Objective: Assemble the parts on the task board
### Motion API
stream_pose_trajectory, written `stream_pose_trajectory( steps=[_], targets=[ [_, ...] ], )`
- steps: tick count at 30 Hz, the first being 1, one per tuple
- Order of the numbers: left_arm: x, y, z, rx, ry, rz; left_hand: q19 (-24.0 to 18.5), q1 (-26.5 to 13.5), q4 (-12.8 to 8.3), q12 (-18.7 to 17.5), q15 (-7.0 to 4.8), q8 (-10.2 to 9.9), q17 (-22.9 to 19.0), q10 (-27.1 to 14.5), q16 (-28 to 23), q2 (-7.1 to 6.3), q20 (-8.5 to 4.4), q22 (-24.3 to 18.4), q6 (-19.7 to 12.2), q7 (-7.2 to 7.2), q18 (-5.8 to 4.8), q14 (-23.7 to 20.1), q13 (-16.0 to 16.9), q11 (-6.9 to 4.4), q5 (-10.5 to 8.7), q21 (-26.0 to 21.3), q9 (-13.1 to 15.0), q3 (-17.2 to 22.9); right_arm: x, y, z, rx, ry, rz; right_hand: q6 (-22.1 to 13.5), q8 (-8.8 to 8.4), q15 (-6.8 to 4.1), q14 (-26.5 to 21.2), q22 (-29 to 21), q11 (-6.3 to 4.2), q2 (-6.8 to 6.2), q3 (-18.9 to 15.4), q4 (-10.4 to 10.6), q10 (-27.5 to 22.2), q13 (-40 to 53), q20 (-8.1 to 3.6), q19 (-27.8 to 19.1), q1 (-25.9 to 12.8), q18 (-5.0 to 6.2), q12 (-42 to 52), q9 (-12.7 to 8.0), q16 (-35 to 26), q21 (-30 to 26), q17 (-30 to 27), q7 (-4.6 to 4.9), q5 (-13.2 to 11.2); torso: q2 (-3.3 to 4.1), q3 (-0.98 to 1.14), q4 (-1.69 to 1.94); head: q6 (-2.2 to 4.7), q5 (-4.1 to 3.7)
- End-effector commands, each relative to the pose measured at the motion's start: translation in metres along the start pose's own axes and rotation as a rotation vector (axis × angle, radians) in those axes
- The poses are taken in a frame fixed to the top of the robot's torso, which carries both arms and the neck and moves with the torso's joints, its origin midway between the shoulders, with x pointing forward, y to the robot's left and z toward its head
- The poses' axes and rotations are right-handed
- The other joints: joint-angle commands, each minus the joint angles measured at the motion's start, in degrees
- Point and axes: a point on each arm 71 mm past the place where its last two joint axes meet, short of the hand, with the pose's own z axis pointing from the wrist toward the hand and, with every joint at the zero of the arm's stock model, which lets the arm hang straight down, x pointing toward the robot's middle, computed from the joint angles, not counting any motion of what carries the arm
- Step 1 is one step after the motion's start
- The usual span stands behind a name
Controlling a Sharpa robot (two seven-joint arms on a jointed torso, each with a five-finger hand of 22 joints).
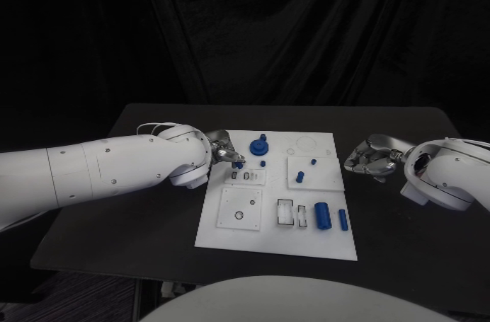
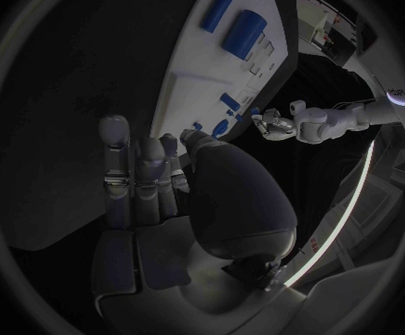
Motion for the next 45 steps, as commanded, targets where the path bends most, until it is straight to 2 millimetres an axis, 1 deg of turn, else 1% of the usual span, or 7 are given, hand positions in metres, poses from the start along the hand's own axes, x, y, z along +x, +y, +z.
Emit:
stream_pose_trajectory(
  steps=[1,11,18,24,29,39,45],
  targets=[
    [-0.002,-0.005,-0.003,0.089,-0.167,-0.042,3.63,0.11,-0.9,0.2,-0.49,0.25,15.09,5.95,0.15,-0.42,-0.42,13.09,0.03,-0.49,0.28,5.95,14.93,-0.29,0.51,0.18,0.15,1.22,0.001,-0.002,-0.001,0.018,0.001,-0.004,0.0,-0.23,0.0,-0.39,-0.09,0.03,-0.09,0.36,-0.05,-0.5,-0.08,0.01,-0.41,0.64,0.94,-0.23,-0.08,-0.2,-0.34,-0.08,0.32,0.21,0.09,-0.05,-0.01,-0.01,-0.1],
    [0.024,0.009,-0.005,0.101,-0.26,-0.121,3.67,0.43,-0.28,0.2,-0.65,0.7,15.09,5.95,0.15,-0.64,-0.58,13.11,0.44,-0.65,0.28,5.95,14.93,-0.45,1.16,0.17,0.55,1.45,0.0,-0.002,-0.001,0.018,-0.005,-0.003,0.01,-0.22,0.0,-0.44,-0.12,0.06,-0.12,0.37,-0.04,-0.59,-0.15,0.01,-0.45,0.65,0.95,-0.29,-0.08,-0.26,-0.43,-0.11,0.32,0.22,-0.1,0.11,-0.11,-0.01,0.34],
    [0.034,0.014,-0.006,0.094,-0.259,-0.135,3.61,0.56,-0.11,0.2,-0.69,0.77,15.09,5.95,0.15,-0.7,-0.62,13.06,0.44,-0.67,0.31,5.95,14.93,-0.48,1.5,0.06,0.66,1.54,0.0,-0.002,-0.001,0.017,-0.008,-0.003,0.02,-0.21,0.01,-0.45,-0.14,0.06,-0.12,0.38,-0.04,-0.6,-0.16,0.01,-0.47,0.65,0.96,-0.3,-0.08,-0.27,-0.49,-0.12,0.32,0.22,0.0,-0.06,-0.02,-0.01,0.43],
    [0.038,0.014,-0.005,0.094,-0.249,-0.134,3.52,0.26,0.69,0.2,-0.7,0.86,15.09,5.95,0.15,-0.79,-0.67,12.98,0.48,-0.61,0.35,5.95,14.93,-0.46,1.6,-0.13,0.78,1.32,0.001,-0.001,0.0,0.014,-0.005,-0.004,0.02,-0.21,0.02,-0.45,-0.14,0.08,-0.14,0.4,-0.04,-0.59,-0.14,0.02,-0.48,0.67,0.96,-0.26,-0.08,-0.2,-0.5,-0.07,0.33,0.23,-0.22,0.14,-0.15,-0.01,0.7],
    [0.041,0.013,-0.005,0.093,-0.23,-0.128,3.55,0.11,1.54,0.2,-0.72,0.93,15.09,5.95,0.15,-0.93,-0.7,13.01,0.44,-0.64,0.34,5.95,14.93,-0.48,2.7,-0.1,0.94,0.8,0.001,-0.001,0.0,0.013,-0.004,-0.004,0.02,-0.21,0.02,-0.45,-0.14,0.08,-0.14,0.4,-0.04,-0.59,-0.14,0.02,-0.48,0.67,0.96,-0.26,-0.08,-0.2,-0.5,-0.07,0.33,0.23,-0.28,0.15,-0.17,-0.01,0.45],
    [0.046,0.011,-0.004,0.095,-0.19,-0.111,3.42,0.03,2.72,0.2,-0.72,0.97,15.09,5.95,0.15,-1.04,-0.72,12.91,0.37,-0.64,0.4,5.95,14.93,-0.47,1.77,-0.38,1.11,-0.53,0.001,-0.001,0.001,0.014,-0.001,-0.005,0.05,-0.19,0.03,-0.47,-0.13,0.1,-0.15,0.42,-0.03,-0.55,-0.09,0.03,-0.49,0.68,0.96,-0.19,-0.08,-0.21,-0.52,-0.08,0.33,0.24,-0.24,0.16,-0.19,-0.01,0.81],
    [0.048,0.011,-0.003,0.095,-0.175,-0.103,3.35,0.04,3.31,0.2,-0.7,0.93,15.09,5.95,0.15,-1.04,-0.71,12.86,0.28,-0.63,0.43,5.95,14.93,-0.46,1.14,-0.53,1.15,-1.33,0.001,-0.001,0.001,0.012,-0.001,-0.005,0.05,-0.19,0.03,-0.47,-0.13,0.1,-0.15,0.42,-0.03,-0.55,-0.09,0.03,-0.49,0.68,0.96,-0.19,-0.08,-0.21,-0.52,-0.08,0.33,0.24,-0.21,0.13,-0.16,-0.01,0.13]
  ],
)
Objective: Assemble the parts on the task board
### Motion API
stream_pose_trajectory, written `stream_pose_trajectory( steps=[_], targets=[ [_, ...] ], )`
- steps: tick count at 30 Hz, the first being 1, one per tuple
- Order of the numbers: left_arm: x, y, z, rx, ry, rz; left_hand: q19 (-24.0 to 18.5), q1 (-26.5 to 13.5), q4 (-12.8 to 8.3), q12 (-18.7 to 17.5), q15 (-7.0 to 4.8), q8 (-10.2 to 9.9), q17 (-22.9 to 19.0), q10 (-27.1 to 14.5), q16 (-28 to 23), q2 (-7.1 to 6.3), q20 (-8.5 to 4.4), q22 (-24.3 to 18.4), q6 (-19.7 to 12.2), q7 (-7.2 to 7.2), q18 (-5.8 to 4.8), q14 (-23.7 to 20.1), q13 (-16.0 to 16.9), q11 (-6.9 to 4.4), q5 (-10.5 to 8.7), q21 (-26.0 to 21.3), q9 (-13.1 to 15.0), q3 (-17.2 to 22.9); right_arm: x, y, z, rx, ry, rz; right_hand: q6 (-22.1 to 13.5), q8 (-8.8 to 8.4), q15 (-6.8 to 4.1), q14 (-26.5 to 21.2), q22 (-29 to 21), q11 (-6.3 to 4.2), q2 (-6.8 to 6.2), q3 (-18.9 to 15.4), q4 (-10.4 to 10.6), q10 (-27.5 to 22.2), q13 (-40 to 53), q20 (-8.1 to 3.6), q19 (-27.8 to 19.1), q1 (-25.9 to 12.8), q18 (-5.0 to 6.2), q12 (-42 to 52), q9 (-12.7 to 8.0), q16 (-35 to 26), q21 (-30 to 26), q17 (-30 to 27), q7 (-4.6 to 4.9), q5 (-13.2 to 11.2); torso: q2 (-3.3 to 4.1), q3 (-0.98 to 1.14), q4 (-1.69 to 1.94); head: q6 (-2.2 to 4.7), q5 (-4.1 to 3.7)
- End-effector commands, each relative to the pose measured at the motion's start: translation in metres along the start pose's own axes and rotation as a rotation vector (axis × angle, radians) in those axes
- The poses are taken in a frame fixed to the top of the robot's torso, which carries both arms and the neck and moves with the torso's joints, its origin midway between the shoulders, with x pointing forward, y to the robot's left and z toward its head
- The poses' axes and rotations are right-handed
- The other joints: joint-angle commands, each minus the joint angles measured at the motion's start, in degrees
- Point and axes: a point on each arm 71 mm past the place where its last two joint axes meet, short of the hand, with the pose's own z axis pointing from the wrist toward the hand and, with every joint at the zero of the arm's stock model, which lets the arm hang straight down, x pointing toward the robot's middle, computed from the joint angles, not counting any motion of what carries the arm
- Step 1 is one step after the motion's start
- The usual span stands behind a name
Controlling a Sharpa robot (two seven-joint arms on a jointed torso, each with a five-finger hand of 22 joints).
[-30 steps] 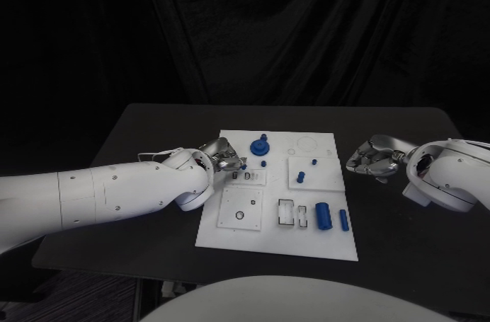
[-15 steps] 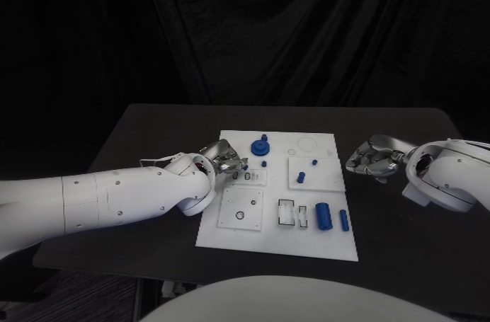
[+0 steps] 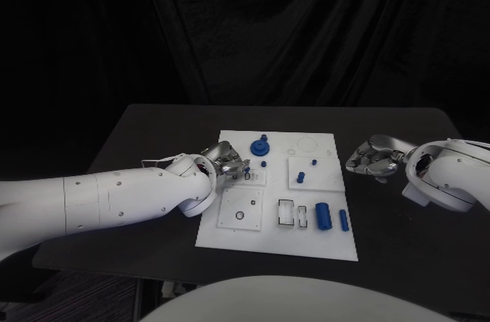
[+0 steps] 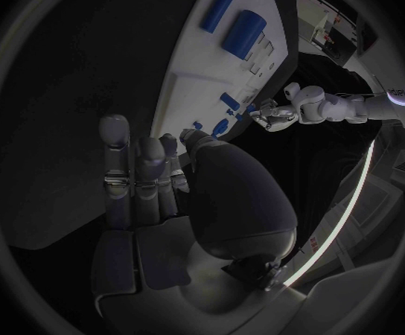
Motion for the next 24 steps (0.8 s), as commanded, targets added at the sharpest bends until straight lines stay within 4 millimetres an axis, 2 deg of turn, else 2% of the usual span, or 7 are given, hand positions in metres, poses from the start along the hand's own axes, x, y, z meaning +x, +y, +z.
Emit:
stream_pose_trajectory(
  steps=[1,10,18,24],
  targets=[
    [0.0034,-0.0022,0.0004,0.02,0.026,0.012,3.55,0.34,0.04,0.2,-0.3,0.21,15.05,5.96,0.15,0.08,-0.51,12.83,-0.27,-0.11,0.43,5.95,14.93,-0.46,-0.19,-0.29,0.07,-0.13,0.0009,-0.001,-0.0002,0.011,0.0,-0.004,0.05,-0.19,0.03,-0.29,-0.04,-0.04,0.07,0.42,-0.03,-0.42,-0.01,0.03,-0.49,0.47,0.96,-0.19,-0.09,-0.21,-0.29,-0.06,0.33,0.26,0.02,0.02,0.01,-0.01,-0.32],
    [0.0073,-0.0003,0.0019,0.018,0.038,0.017,3.57,0.38,0.19,0.2,-0.29,0.19,15.05,5.96,0.15,0.13,-0.51,12.84,-0.31,-0.13,0.43,5.95,14.93,-0.46,-0.37,-0.26,0.07,-0.31,0.0009,-0.0014,-0.0008,0.011,-0.001,-0.004,0.14,-0.12,0.06,-0.35,-0.08,-0.01,0.05,0.46,0.0,-0.48,-0.06,0.05,-0.54,0.48,0.97,-0.2,-0.07,-0.29,-0.43,-0.11,0.35,0.27,0.01,0.0,0.07,-0.01,-0.37],
    [0.0121,0.0033,0.0025,0.015,0.044,0.016,3.55,0.57,0.27,0.2,-0.29,0.14,15.05,5.96,0.15,0.24,-0.51,12.83,-0.44,-0.14,0.43,5.95,14.93,-0.47,-0.51,-0.3,0.08,-0.4,0.001,-0.0013,-0.0008,0.01,0.0,-0.004,0.14,-0.12,0.06,-0.35,-0.08,-0.01,0.05,0.46,0.0,-0.48,-0.06,0.05,-0.54,0.48,0.97,-0.2,-0.07,-0.29,-0.43,-0.11,0.35,0.27,-0.01,-0.04,-0.02,-0.01,-0.11],
    [0.0132,0.0046,0.0038,0.019,0.037,0.014,3.53,0.8,0.34,0.2,-0.29,0.09,15.05,5.96,0.15,0.38,-0.51,12.82,-0.59,-0.12,0.44,5.95,14.93,-0.47,-0.61,-0.34,0.09,-0.49,0.001,-0.0015,-0.001,0.01,0.001,-0.004,0.14,-0.12,0.06,-0.35,-0.08,-0.01,0.05,0.46,0.0,-0.48,-0.06,0.05,-0.54,0.48,0.97,-0.2,-0.07,-0.29,-0.43,-0.11,0.35,0.27,-0.03,0.0,0.08,-0.01,-0.16]
  ],
)
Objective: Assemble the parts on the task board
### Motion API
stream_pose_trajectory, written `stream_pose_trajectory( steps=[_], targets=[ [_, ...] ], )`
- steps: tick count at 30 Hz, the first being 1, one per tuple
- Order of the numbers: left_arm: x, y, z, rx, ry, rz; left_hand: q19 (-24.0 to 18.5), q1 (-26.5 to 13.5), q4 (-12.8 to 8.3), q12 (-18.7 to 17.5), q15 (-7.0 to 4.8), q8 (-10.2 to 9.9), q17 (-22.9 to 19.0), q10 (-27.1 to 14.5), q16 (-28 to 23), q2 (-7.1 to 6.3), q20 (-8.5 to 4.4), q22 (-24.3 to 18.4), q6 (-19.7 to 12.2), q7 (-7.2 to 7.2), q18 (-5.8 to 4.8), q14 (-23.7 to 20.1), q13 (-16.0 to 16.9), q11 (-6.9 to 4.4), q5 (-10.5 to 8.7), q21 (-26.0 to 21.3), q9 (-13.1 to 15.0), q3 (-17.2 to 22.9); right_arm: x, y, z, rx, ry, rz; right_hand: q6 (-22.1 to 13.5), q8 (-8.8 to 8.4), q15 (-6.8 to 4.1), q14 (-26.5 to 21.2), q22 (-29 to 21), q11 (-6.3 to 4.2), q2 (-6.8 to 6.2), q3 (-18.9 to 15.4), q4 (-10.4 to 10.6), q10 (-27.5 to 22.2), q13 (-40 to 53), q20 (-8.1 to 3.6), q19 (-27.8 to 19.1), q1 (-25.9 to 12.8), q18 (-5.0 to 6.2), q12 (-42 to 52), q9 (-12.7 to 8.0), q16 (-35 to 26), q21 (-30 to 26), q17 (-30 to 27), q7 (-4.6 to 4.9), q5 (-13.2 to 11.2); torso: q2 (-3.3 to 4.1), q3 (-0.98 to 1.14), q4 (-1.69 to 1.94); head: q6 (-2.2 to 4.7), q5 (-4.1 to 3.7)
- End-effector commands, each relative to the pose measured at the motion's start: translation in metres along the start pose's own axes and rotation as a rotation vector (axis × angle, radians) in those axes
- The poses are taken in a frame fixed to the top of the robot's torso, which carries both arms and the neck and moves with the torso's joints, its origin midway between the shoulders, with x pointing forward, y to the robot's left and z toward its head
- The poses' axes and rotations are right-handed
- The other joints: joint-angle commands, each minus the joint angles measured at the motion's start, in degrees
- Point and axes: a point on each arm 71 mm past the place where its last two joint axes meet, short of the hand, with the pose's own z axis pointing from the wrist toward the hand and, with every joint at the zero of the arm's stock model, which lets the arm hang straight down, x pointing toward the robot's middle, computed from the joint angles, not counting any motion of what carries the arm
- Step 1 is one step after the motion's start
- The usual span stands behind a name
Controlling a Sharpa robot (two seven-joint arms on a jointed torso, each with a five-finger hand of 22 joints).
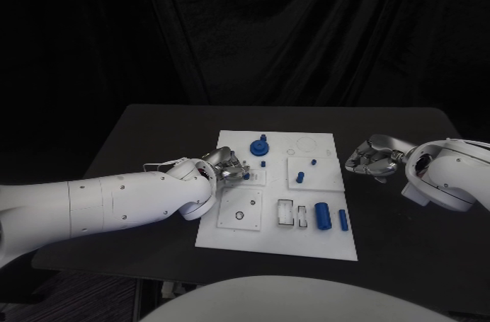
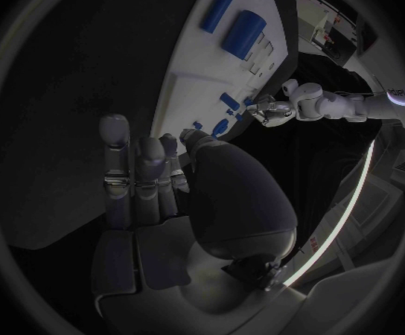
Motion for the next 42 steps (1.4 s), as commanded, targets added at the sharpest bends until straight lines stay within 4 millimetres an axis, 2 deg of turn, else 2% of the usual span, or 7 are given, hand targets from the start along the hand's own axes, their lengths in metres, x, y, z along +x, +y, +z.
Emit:
stream_pose_trajectory(
  steps=[1,9,21,29,34,39,42],
  targets=[
    [0.0016,-0.0027,0.0005,0.03,0.001,-0.001,3.53,0.52,0.19,0.2,-0.29,0.09,15.07,5.96,0.15,0.09,-0.51,12.83,-0.36,0.08,0.44,5.95,14.93,-0.47,-0.32,-0.34,0.1,-0.32,0.0011,-0.001,-0.0004,0.01,0.001,-0.004,0.14,-0.12,0.06,-0.35,-0.08,0.0,0.05,0.46,0.0,-0.48,-0.07,0.05,-0.54,0.48,0.97,-0.2,-0.08,-0.29,-0.16,-0.05,0.35,0.28,-0.01,0.01,0.08,-0.01,-0.04],
    [0.0027,-0.0013,0.0019,0.029,-0.001,0.0,3.52,0.96,0.54,0.2,-0.24,-0.06,15.07,5.96,0.15,0.37,-0.49,12.84,-0.77,0.19,0.45,5.95,14.93,-0.39,-0.78,-0.38,0.14,-0.68,0.001,-0.0016,-0.0008,0.011,0.002,-0.004,0.14,-0.12,0.06,-0.35,-0.08,0.0,0.05,0.46,0.0,-0.48,-0.07,0.05,-0.54,0.48,0.97,-0.2,-0.08,-0.29,-0.16,-0.05,0.35,0.28,0.01,0.01,0.06,-0.01,-0.09],
    [0.0038,0.0017,0.0018,0.025,0.018,0.009,3.44,1.48,2.23,0.2,-0.02,-0.39,15.07,5.96,0.15,0.26,-0.29,12.83,-1.4,0.46,0.48,5.95,14.93,-0.13,-3.68,-0.57,0.12,-2.9,0.0015,-0.0026,-0.0008,0.014,0.006,-0.005,0.14,-0.12,0.06,-0.35,-0.08,0.0,0.05,0.46,0.0,-0.48,-0.07,0.05,-0.54,0.48,0.97,-0.2,-0.08,-0.29,-0.16,-0.05,0.35,0.28,0.0,-0.03,0.03,-0.01,0.08],
    [0.0055,0.0033,0.0017,0.02,0.038,0.017,3.38,1.09,5.37,0.2,0.22,-0.8,15.07,5.96,0.15,0.36,-0.04,12.85,-1.58,0.7,0.51,5.95,14.93,0.12,-6.77,-0.75,-0.23,-6.11,0.0024,-0.0035,-0.0009,0.019,0.011,-0.005,0.11,-0.12,0.09,-0.38,-0.1,0.02,-0.02,0.51,0.04,-0.5,-0.08,0.08,-0.58,0.48,0.98,-0.13,-0.1,-0.21,-0.29,-0.01,0.38,0.3,-0.07,-0.03,0.08,-0.01,0.07],
    [0.0062,0.005,0.0018,0.013,0.047,0.021,3.33,-0.03,8.67,0.2,0.39,-1.1,15.07,5.96,0.15,0.46,0.12,12.86,-1.43,0.91,0.54,5.95,14.93,0.3,-9.3,-0.92,-0.61,-9.06,0.003,-0.0039,-0.0009,0.02,0.013,-0.005,0.11,-0.12,0.09,-0.38,-0.1,0.02,-0.02,0.51,0.04,-0.5,-0.08,0.08,-0.58,0.48,0.98,-0.13,-0.1,-0.21,-0.29,-0.01,0.38,0.3,-0.04,-0.01,0.0,-0.01,0.17],
    [0.0062,0.0064,0.0019,0.01,0.049,0.023,3.27,-1.12,11.83,0.2,0.51,-1.32,15.07,5.96,0.15,0.82,0.24,12.85,-1.25,1.02,0.58,5.95,14.93,0.43,-9.8,-1.1,-0.91,-11.63,0.0036,-0.0041,-0.0008,0.022,0.017,-0.005,0.13,-0.1,0.1,-0.4,-0.09,0.03,-0.04,0.52,0.06,-0.52,-0.12,0.09,-0.58,0.46,0.98,-0.14,-0.1,-0.21,-0.31,-0.01,0.38,0.3,-0.02,-0.01,0.02,-0.01,0.12],
    [0.0061,0.0069,0.0018,0.01,0.047,0.022,3.31,-3.25,12.9,0.2,0.57,-1.38,15.07,5.96,0.15,2.15,0.23,12.93,-0.95,0.99,0.57,5.95,14.93,0.41,-9.56,-1.08,-1.09,-13.91,0.0039,-0.0042,-0.0008,0.023,0.018,-0.006,0.13,-0.1,0.1,-0.4,-0.09,0.03,-0.04,0.52,0.06,-0.52,-0.12,0.09,-0.58,0.46,0.98,-0.14,-0.1,-0.21,-0.31,-0.01,0.38,0.3,-0.01,-0.02,0.02,-0.01,0.13]
  ],
)
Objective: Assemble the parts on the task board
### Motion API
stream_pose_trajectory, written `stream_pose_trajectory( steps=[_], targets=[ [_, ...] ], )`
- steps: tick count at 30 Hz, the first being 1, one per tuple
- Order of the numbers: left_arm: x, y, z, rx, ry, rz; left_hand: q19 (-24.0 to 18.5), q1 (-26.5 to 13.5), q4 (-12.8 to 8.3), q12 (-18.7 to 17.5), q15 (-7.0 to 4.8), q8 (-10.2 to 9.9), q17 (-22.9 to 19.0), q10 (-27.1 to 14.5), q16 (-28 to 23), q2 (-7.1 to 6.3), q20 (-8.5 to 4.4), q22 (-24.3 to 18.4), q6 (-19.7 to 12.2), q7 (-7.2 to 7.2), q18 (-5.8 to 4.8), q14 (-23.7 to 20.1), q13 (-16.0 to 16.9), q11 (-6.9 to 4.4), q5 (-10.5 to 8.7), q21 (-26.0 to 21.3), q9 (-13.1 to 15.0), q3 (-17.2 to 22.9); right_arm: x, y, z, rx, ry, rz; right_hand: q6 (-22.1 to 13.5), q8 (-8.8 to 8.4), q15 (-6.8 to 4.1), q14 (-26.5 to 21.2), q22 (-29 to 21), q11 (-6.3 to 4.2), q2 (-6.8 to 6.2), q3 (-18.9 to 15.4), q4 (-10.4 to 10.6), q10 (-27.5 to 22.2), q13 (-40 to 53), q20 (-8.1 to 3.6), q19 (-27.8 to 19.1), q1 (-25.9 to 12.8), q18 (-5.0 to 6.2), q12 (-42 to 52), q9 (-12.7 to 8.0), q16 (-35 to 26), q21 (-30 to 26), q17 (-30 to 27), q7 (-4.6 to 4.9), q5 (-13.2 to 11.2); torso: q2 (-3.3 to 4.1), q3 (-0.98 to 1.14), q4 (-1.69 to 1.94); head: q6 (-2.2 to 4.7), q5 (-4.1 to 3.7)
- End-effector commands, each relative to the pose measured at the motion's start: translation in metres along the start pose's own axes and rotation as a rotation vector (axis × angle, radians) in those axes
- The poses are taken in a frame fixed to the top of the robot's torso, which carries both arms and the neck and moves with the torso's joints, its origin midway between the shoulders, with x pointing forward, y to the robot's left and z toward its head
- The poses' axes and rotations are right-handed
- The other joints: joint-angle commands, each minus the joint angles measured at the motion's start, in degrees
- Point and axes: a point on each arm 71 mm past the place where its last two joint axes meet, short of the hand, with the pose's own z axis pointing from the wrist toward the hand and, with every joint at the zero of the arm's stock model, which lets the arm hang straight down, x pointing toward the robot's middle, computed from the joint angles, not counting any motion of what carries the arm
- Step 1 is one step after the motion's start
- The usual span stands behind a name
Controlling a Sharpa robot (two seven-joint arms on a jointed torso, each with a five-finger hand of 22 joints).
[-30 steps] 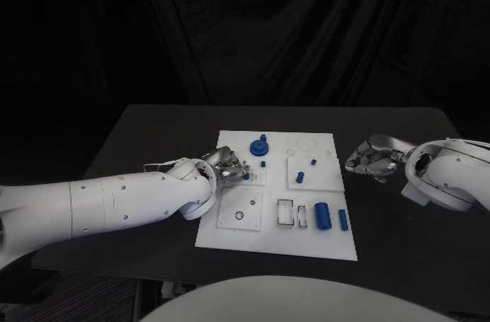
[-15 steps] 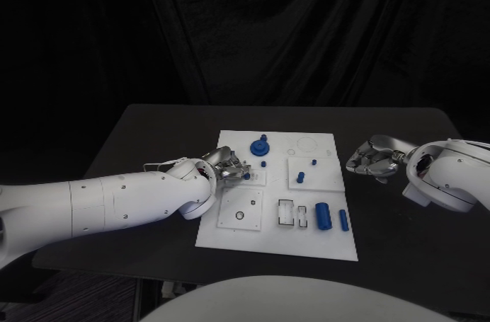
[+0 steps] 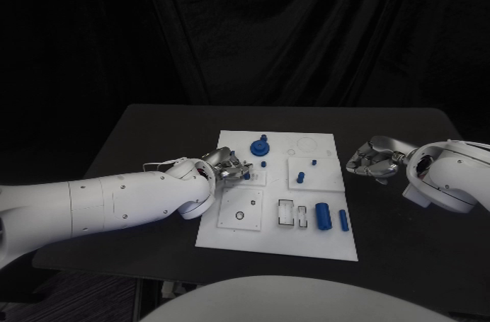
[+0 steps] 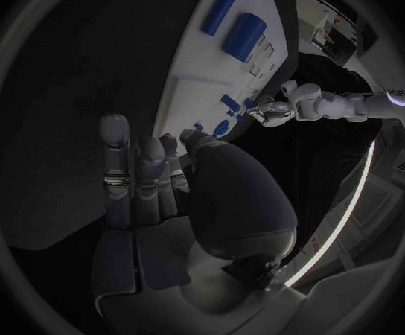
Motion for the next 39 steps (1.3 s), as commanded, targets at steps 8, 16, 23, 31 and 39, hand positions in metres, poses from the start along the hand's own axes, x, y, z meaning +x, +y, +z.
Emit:
stream_pose_trajectory(
  steps=[8,16,23,31,39],
  targets=[
    [0.0053,0.0019,-0.0008,0.009,0.02,0.002,3.35,-5.18,0.48,0.2,0.43,-0.07,15.08,5.96,0.15,2.65,0.21,13.03,0.72,0.36,0.56,5.95,14.93,0.33,-0.61,-0.3,-0.12,-4.72,0.0025,-0.002,-0.0001,0.019,0.015,-0.007,0.18,-0.07,0.1,-0.41,-0.06,0.05,-0.03,0.38,-0.09,-0.51,-0.03,-0.11,-0.39,0.46,0.99,-0.1,-0.09,-0.21,-0.37,-0.03,0.38,0.31,-0.01,0.03,-0.02,-0.01,-0.02],
    [0.0042,0.0018,-0.0006,0.021,0.005,-0.004,3.46,-8.75,0.52,0.2,0.26,1.51,15.08,5.96,0.15,5.02,0.04,13.17,1.15,0.06,0.52,5.95,14.93,0.09,-0.45,-0.21,2.07,-8.4,0.0028,-0.0021,0.0,0.021,0.017,-0.007,0.36,0.04,0.12,-0.41,-0.1,0.08,0.02,0.46,-0.1,-0.53,-0.06,-0.09,-0.43,0.51,1.01,-0.08,-0.06,-0.17,-0.54,-0.01,0.37,0.34,0.03,0.06,0.0,-0.01,0.0],
    [0.0034,0.0012,-0.0004,0.04,-0.001,-0.005,3.56,-8.19,0.4,0.2,-0.16,8.62,15.08,5.96,0.15,8.01,-0.35,13.34,-1.67,-0.56,0.49,5.95,14.93,-0.44,2.11,-0.21,11.65,-12.75,0.0034,-0.0021,0.0,0.022,0.02,-0.008,0.52,0.14,0.14,-0.45,-0.14,0.09,0.12,0.59,-0.14,-0.53,-0.06,-0.08,-0.46,0.63,1.03,-0.03,-0.03,-0.24,-0.69,-0.06,0.35,0.39,0.03,0.04,-0.07,-0.01,0.14],
    [0.0041,0.0013,-0.0001,0.043,0.009,-0.001,3.68,-5.84,0.35,0.2,-0.37,12.38,15.08,5.96,0.15,8.38,-0.53,13.43,-2.55,-0.91,0.45,5.95,14.93,-0.69,4.23,-0.05,11.65,-13.55,0.0038,-0.002,0.0,0.022,0.022,-0.008,0.52,0.14,0.14,-0.45,-0.14,0.09,0.12,0.59,-0.14,-0.53,-0.06,-0.08,-0.46,0.63,1.03,-0.03,-0.03,-0.24,-0.69,-0.06,0.35,0.39,0.02,0.05,-0.03,-0.01,0.13],
    [0.0044,0.0021,0.0001,0.04,0.016,0.003,3.63,-4.89,0.24,0.2,-0.47,13.17,15.08,5.96,0.15,8.11,-0.61,13.39,-2.76,-1.03,0.48,5.95,14.93,-0.8,4.72,-0.19,11.57,-13.78,0.0041,-0.0022,-0.0001,0.023,0.023,-0.008,0.57,0.18,0.14,-0.46,-0.16,0.09,0.18,0.69,-0.19,-0.54,-0.08,-0.07,-0.47,0.73,1.04,0.0,-0.02,-0.21,-0.78,-0.05,0.35,0.42,0.03,0.05,-0.03,-0.01,0.21]
  ],
)
